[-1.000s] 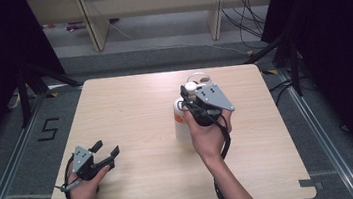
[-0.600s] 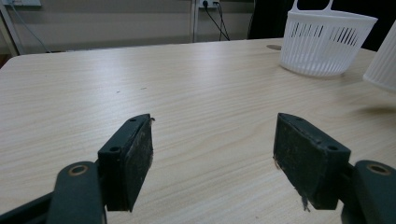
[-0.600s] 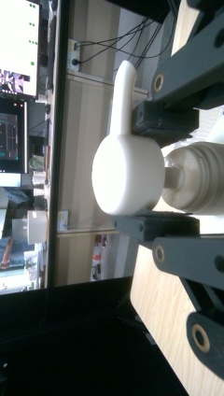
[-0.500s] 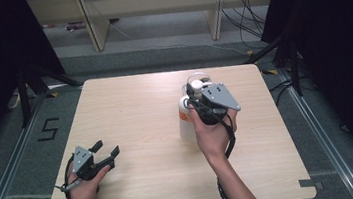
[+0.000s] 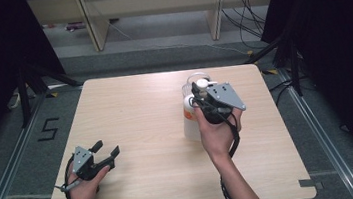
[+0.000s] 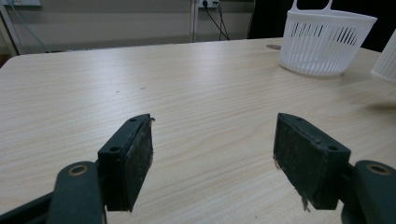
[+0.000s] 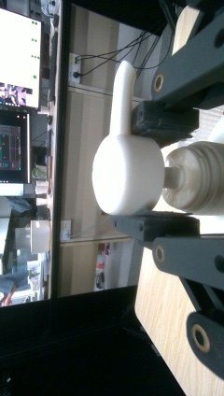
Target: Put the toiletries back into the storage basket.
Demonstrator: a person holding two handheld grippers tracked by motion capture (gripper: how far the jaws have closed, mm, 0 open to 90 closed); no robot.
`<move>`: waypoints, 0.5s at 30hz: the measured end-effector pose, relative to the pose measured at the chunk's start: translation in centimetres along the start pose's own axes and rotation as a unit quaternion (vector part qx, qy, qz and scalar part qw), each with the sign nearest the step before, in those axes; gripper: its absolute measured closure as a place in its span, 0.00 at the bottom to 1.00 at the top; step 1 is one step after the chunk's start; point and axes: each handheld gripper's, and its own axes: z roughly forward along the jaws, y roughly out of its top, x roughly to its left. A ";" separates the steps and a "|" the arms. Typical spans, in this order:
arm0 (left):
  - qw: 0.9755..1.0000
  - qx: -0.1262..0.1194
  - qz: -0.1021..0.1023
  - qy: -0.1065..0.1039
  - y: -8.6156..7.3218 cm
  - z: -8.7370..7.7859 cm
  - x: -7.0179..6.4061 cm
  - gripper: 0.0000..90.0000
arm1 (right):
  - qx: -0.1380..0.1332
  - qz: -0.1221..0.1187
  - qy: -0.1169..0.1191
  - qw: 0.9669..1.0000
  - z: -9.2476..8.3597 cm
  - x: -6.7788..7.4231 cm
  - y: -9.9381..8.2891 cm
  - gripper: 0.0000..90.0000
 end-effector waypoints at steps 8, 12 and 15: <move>1.000 0.001 0.001 0.000 0.0 0.0 0.0 0.31 | -0.009 -0.002 -0.010 1.000 -0.2 -0.7 0.1 0.67; 1.000 0.001 0.001 0.000 0.0 0.0 0.0 0.31 | -0.006 -0.002 -0.012 1.000 -0.2 -0.9 0.2 0.67; 1.000 0.001 0.000 0.000 0.0 0.0 0.0 0.31 | -0.005 0.002 -0.014 1.000 -0.2 -1.0 0.1 0.67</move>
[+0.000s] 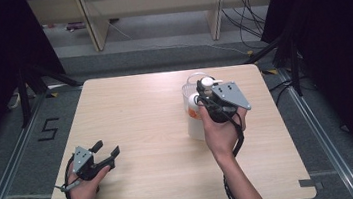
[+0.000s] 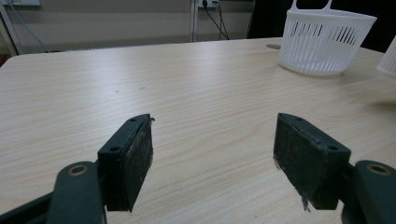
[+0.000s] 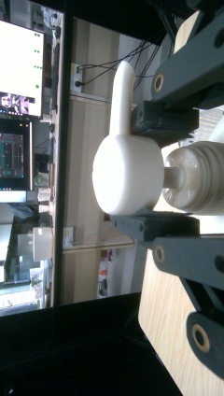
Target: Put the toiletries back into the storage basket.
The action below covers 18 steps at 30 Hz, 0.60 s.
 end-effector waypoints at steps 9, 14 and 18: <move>1.000 0.000 -0.001 -0.001 0.0 0.0 0.0 0.31 | -0.009 -0.009 -0.007 1.000 0.0 -0.3 0.1 0.67; 1.000 0.001 -0.001 -0.001 0.0 0.0 0.0 0.31 | -0.012 -0.005 -0.007 1.000 0.1 -0.5 0.2 0.67; 1.000 0.002 0.000 0.000 0.0 0.0 0.0 0.31 | -0.016 -0.006 -0.009 1.000 0.1 -0.6 0.2 0.67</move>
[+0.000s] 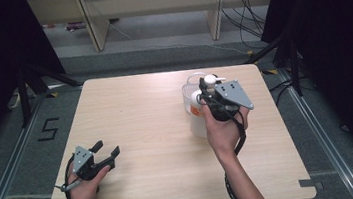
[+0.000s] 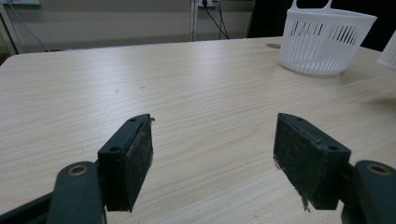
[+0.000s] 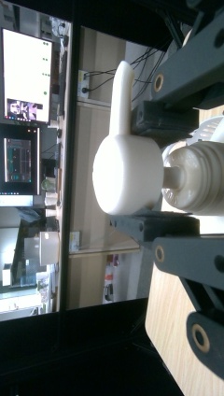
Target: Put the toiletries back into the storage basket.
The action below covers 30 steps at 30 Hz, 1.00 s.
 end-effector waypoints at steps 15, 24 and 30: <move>1.000 0.002 0.001 0.000 0.0 0.0 0.0 0.31 | -0.016 -0.002 -0.002 1.000 0.1 -0.5 0.3 0.67; 1.000 -0.003 0.000 -0.003 0.0 0.1 0.0 0.31 | -0.022 -0.004 -0.007 1.000 0.3 -0.8 0.7 0.67; 1.000 0.002 0.000 -0.001 0.0 0.0 0.0 0.31 | -0.027 -0.007 -0.009 1.000 0.5 -1.1 0.9 0.67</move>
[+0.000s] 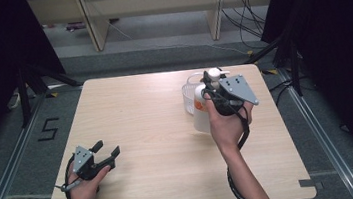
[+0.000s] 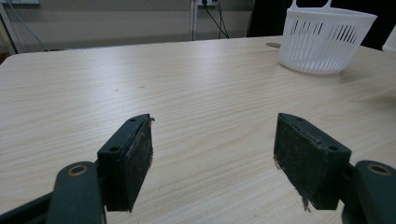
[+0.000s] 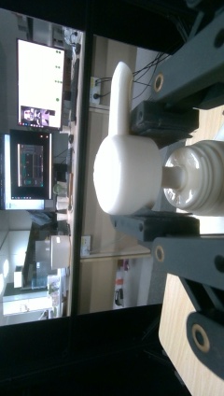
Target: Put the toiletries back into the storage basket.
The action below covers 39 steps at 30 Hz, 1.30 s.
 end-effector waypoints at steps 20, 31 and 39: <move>1.000 -0.004 -0.001 -0.004 0.0 0.1 0.0 0.30 | -0.002 0.007 -0.005 1.000 1.0 -0.9 1.0 0.67; 1.000 -0.002 -0.002 -0.001 0.0 0.1 0.0 0.30 | -0.007 0.000 -0.010 1.000 1.8 -1.3 1.8 0.67; 1.000 -0.003 -0.003 -0.004 0.0 0.1 0.0 0.30 | -0.010 0.003 -0.010 1.000 2.3 -1.4 2.0 0.67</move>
